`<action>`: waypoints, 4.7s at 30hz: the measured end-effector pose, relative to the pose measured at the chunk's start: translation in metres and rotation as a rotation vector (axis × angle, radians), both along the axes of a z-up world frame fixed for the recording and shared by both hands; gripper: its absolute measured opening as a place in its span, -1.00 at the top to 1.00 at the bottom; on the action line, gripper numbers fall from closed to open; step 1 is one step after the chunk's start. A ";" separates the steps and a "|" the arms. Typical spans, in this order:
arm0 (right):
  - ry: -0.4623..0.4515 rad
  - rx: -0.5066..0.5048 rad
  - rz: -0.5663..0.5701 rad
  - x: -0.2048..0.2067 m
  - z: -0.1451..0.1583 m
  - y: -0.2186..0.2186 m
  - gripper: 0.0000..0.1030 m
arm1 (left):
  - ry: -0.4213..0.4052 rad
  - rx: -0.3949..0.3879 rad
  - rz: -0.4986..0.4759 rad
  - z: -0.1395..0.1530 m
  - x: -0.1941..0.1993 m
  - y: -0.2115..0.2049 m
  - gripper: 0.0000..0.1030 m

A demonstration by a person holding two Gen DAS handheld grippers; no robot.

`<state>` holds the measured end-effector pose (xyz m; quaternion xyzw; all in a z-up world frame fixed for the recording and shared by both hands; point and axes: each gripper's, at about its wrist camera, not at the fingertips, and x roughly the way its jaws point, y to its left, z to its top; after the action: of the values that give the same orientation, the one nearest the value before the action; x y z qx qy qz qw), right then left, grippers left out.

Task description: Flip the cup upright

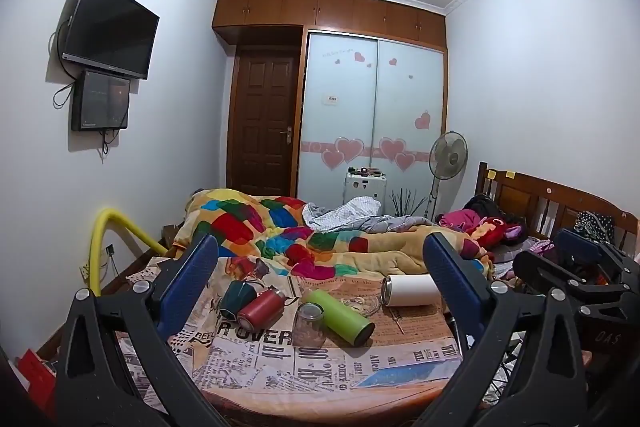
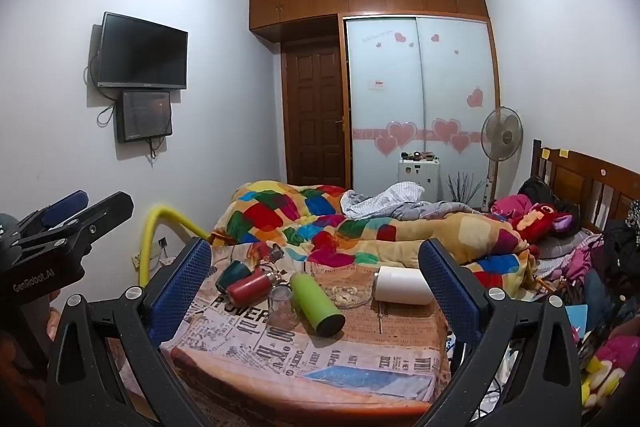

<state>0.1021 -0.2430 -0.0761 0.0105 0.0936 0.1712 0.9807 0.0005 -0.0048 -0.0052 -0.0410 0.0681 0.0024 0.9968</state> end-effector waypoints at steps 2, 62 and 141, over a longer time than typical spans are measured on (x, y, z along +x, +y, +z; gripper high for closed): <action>0.000 0.001 0.000 0.000 0.000 -0.001 -1.00 | 0.002 0.001 0.000 0.000 0.001 0.000 -1.00; 0.036 -0.008 0.006 0.013 -0.009 0.002 -1.00 | 0.026 -0.013 0.014 -0.009 0.012 0.004 -1.00; 0.622 -0.384 0.331 0.253 -0.129 0.076 -0.20 | 0.463 -0.075 0.081 -0.150 0.174 0.054 -1.00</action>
<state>0.3554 -0.1670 -0.2053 -0.1370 0.4169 0.2947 0.8489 0.1747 0.0496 -0.1550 -0.0791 0.2934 0.0494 0.9514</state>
